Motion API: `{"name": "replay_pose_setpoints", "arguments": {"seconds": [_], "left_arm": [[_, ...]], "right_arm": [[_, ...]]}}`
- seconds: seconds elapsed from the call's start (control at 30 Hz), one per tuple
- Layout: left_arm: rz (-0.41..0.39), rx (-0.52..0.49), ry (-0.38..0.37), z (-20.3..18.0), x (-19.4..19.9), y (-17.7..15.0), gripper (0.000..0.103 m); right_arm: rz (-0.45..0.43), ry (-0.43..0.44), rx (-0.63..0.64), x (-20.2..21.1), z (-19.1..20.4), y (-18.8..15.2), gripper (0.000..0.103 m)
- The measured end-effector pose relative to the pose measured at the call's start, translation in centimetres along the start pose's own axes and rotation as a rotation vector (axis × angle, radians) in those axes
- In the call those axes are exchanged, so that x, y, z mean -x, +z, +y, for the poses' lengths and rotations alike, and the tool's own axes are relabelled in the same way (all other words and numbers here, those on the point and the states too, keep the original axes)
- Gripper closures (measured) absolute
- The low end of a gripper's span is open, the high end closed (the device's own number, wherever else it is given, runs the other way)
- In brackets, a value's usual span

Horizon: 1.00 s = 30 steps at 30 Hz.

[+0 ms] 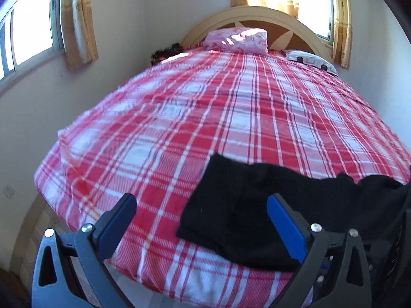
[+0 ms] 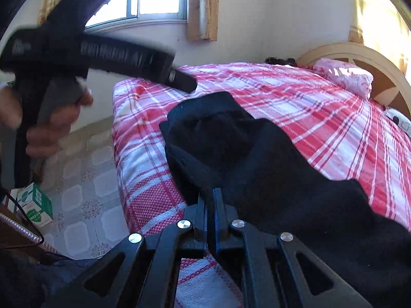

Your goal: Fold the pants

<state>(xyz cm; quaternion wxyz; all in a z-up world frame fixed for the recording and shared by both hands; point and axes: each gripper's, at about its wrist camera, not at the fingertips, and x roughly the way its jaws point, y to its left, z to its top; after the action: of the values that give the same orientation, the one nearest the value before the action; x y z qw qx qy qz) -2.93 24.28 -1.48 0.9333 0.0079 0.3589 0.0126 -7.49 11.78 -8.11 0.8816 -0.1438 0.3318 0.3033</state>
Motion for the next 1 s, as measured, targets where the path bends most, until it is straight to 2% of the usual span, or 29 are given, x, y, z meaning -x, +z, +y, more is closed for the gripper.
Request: {"name": "replay_pose_setpoints", "arguments": {"seconds": [0.07,0.13,0.17,0.23,0.3,0.4,0.47,0.5,0.53,0.67,0.7,0.8,0.9,1.0], "left_arm": [[-0.031,-0.038,0.082,-0.8,-1.0,0.6,0.000],[-0.044,-0.073,0.148,-1.8,-2.3,0.9,0.000],[-0.042,-0.082,0.153,-2.1,-2.8,0.9,0.000],[-0.018,-0.094,0.164,-2.6,-4.2,0.6,0.000],[0.025,-0.096,0.182,-2.9,-5.5,0.0,0.000],[0.097,-0.092,0.186,-2.8,-6.9,-1.4,0.000],[0.118,-0.103,0.196,-3.1,-7.4,-2.5,0.000],[0.103,-0.104,0.196,-3.1,-7.4,-2.8,0.000],[0.086,-0.099,0.193,-3.0,-7.2,-3.0,0.000],[0.099,-0.087,0.192,-2.9,-7.1,-3.0,0.000],[0.101,-0.085,0.192,-3.0,-7.2,-2.9,0.000],[0.106,-0.076,0.202,-3.1,-7.5,-2.9,0.000],[0.113,-0.069,0.217,-3.2,-7.6,-2.8,0.000],[0.120,-0.068,0.227,-3.4,-7.7,-2.6,0.000]], "right_arm": [[0.013,-0.017,-0.046,-1.1,-0.4,-0.6,0.097],[-0.021,-0.003,-0.084,-0.7,-0.7,-0.9,0.089],[-0.018,0.010,-0.105,-0.3,-0.8,-0.8,0.086],[-0.042,0.058,-0.149,1.0,-1.1,-0.7,0.062],[-0.114,0.114,-0.221,3.6,-1.7,-0.9,0.047],[-0.199,0.114,-0.308,7.3,-3.1,-1.5,0.045],[-0.235,0.041,-0.364,9.8,-4.5,-2.3,0.045],[-0.249,-0.016,-0.398,11.1,-5.5,-2.9,0.045],[-0.269,-0.096,-0.452,12.9,-7.1,-3.8,0.045],[-0.322,-0.368,-0.632,18.6,-13.2,-7.0,0.045],[-0.324,-0.476,-0.701,20.9,-15.8,-8.4,0.045],[-0.296,-0.682,-0.861,26.0,-21.7,-11.6,0.045],[-0.243,-0.787,-0.968,29.4,-27.5,-13.8,0.045],[-0.146,-0.800,-1.031,30.0,-33.0,-14.4,0.045]]}}
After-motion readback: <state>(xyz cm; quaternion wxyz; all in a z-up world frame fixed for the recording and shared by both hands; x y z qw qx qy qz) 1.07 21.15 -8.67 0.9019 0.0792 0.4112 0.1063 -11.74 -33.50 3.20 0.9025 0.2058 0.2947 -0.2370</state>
